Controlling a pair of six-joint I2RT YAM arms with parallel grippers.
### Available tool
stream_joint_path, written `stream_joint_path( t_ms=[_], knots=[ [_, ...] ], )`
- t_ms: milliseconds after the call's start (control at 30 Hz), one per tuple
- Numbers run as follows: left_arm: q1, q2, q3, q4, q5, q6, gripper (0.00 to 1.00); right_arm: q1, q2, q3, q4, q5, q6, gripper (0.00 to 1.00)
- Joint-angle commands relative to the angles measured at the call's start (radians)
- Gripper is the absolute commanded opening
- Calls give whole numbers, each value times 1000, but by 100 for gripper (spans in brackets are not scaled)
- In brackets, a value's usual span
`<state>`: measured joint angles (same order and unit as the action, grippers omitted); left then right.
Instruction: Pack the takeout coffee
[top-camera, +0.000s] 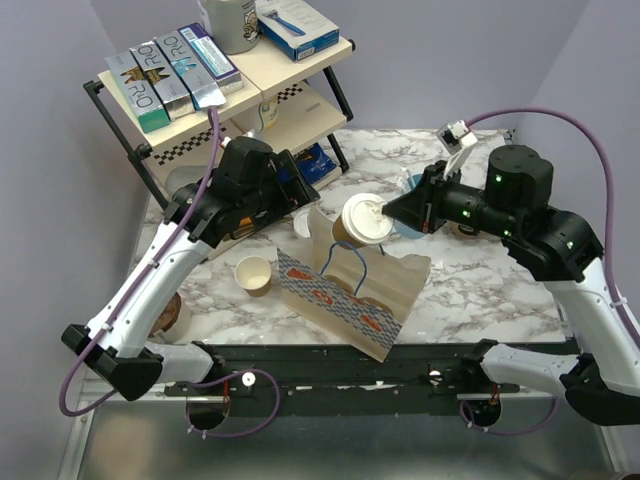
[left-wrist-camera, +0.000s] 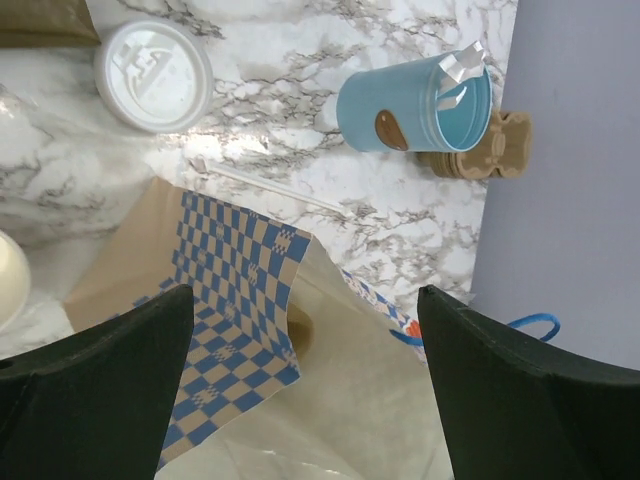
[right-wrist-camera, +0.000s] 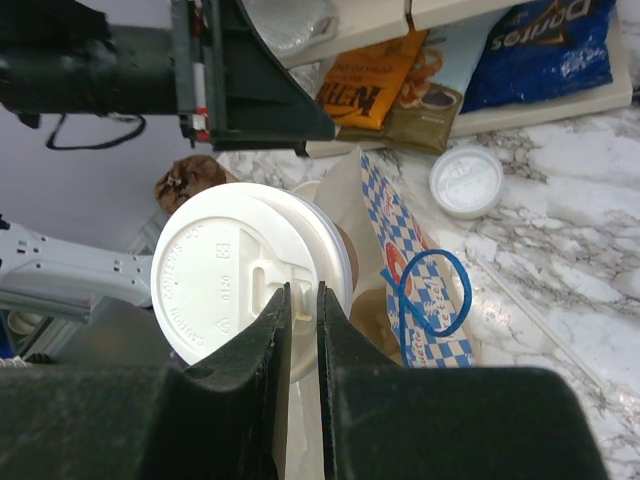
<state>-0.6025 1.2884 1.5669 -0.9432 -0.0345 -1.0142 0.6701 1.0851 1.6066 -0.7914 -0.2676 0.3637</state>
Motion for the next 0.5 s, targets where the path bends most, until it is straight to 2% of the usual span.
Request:
stream_joint_path(
  t_ms=[0,200,467],
  knots=[
    [-2,-41,4,-45,-34,180,99,43,35,3,-57,71,-3,1],
    [-11,-92,-129,47,116,265,99,62,42,-53,-68,131,40,1],
    [-22,-150,-220,81,103,351,99,155,107,-36,-132,241,89,1]
  ],
)
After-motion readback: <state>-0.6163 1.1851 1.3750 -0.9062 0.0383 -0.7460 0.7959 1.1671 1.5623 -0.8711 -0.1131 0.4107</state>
